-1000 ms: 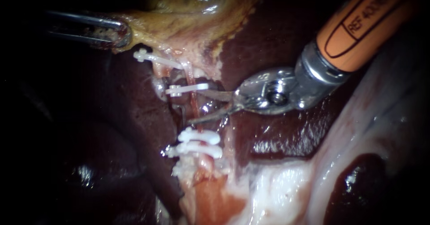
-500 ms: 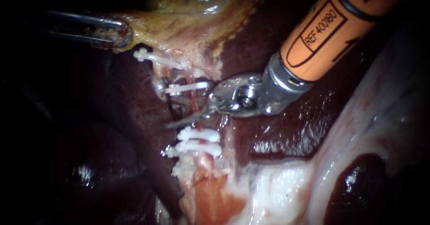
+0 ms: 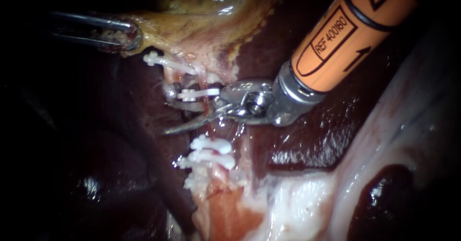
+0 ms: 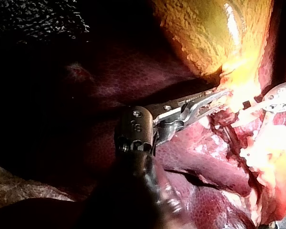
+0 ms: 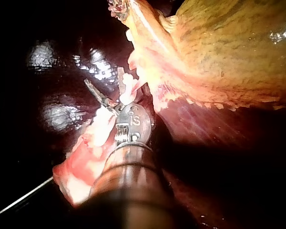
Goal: Go to the cutting position right tube
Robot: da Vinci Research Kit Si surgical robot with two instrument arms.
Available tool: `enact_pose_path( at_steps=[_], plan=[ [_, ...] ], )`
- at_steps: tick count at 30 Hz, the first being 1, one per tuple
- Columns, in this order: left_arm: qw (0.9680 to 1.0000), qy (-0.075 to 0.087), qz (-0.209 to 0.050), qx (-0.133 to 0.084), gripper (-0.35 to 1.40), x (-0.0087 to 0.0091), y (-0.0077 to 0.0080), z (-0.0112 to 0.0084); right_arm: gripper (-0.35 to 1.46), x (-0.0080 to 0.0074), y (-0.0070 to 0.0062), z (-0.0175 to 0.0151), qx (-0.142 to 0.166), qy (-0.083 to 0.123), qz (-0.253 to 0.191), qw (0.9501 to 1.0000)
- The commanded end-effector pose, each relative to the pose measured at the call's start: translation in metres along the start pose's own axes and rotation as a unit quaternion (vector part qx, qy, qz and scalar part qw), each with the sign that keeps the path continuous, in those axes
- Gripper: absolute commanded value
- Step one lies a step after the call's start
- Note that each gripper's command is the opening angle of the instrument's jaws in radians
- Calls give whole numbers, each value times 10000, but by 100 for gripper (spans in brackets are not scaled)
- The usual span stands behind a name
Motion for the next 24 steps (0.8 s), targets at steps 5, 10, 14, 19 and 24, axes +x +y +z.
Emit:
enact_pose_path(
  at_steps=[5, 10, 14, 19, 24],
  plan=[
    [10000, -1, 0, 0, -35, 0, 0, 0, 130, 5, -18, 4, 460, -23, -22, 9989],
    [10000, -1, 0, 0, -35, 0, 0, 0, 128, 16, -37, 4, 904, 32, -6, 9959],
    [10000, -1, 0, 0, -35, 0, 0, 0, 128, 30, -53, 0, 1010, 223, -14, 9946],
    [10000, -2, 0, -2, -35, 0, 0, 0, 128, 43, -62, -4, 1006, 377, 33, 9942],
    [10000, -2, 0, -2, -35, 0, -1, 0, 128, 45, -62, -6, 1006, 381, 39, 9942]
  ],
)
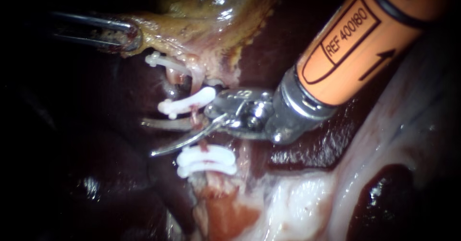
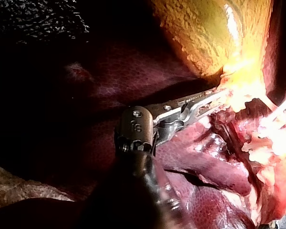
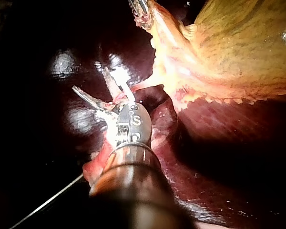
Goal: Go to the cutting position right tube
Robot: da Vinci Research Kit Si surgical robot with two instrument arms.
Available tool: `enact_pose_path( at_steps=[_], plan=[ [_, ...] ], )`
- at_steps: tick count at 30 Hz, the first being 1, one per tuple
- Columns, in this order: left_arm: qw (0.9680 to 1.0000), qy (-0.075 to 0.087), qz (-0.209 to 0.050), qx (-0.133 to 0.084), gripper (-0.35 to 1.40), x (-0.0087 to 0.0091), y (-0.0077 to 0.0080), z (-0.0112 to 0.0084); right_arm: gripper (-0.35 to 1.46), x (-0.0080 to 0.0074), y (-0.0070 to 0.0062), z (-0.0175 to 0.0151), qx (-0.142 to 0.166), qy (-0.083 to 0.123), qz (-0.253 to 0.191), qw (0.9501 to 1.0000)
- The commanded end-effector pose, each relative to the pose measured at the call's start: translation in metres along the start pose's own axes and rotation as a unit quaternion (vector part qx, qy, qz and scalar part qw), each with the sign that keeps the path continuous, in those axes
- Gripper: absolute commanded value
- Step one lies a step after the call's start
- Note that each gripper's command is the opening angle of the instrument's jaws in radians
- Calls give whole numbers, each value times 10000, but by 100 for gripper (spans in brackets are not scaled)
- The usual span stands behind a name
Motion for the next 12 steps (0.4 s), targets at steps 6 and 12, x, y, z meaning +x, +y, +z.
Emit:
enact_pose_path(
  at_steps=[6, 12],
  plan=[
    [10000, 0, 0, -3, -35, 0, 0, 0, 128, -1, 0, 0, -1, -2, 1, 10000],
    [10000, 0, 0, -4, -35, 0, -1, 0, 128, -1, 1, -1, -2, -2, 1, 10000]
  ],
)
